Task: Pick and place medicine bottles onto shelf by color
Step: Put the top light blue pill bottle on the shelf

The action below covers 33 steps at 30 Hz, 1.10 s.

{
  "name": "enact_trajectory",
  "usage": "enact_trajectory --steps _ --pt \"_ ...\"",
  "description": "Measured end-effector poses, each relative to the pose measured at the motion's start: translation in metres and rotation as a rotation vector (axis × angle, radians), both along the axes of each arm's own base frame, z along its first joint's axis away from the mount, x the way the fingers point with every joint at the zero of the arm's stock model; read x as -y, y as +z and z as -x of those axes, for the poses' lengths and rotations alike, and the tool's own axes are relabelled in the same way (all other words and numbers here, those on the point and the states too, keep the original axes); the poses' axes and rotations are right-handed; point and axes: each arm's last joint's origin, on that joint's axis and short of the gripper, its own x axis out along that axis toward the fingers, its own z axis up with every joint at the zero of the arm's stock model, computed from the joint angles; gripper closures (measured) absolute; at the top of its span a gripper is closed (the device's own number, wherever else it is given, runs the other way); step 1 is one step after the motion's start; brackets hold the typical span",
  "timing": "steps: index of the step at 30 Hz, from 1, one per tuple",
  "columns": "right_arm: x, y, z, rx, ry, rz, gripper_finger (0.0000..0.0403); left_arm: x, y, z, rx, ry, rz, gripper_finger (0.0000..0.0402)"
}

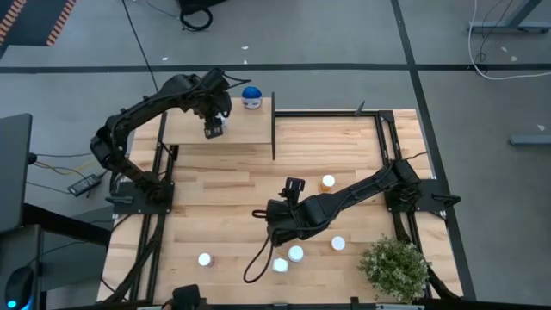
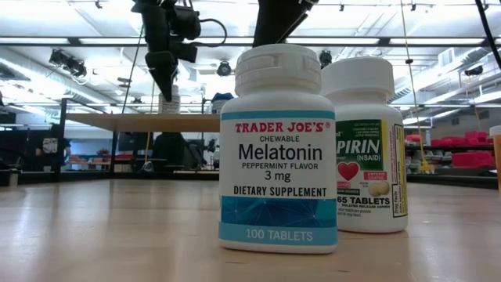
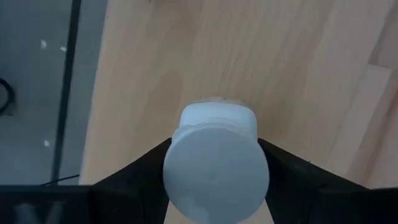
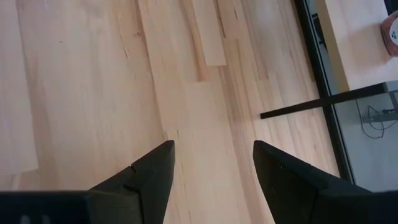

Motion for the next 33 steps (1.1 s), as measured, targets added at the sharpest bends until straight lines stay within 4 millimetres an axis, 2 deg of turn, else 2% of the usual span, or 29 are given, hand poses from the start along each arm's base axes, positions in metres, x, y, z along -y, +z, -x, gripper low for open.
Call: enact_trajectory --steps 9,18,23,33 --pt "0.0 0.0 0.0 0.004 0.0 -0.002 0.0177 -0.013 0.005 -0.003 0.045 -0.002 -0.127 0.0186" --pt "0.0 0.0 0.0 0.002 0.003 0.0 0.0177 -0.026 0.006 0.008 0.082 -0.025 -0.1 0.0217" --pt "0.0 0.0 0.0 0.003 0.002 -0.001 0.0177 -0.035 0.006 0.015 0.089 -0.021 -0.113 0.0214" --pt "0.0 0.0 -0.001 0.005 0.003 -0.001 0.0177 -0.056 -0.009 0.007 0.099 0.01 -0.119 0.0218"
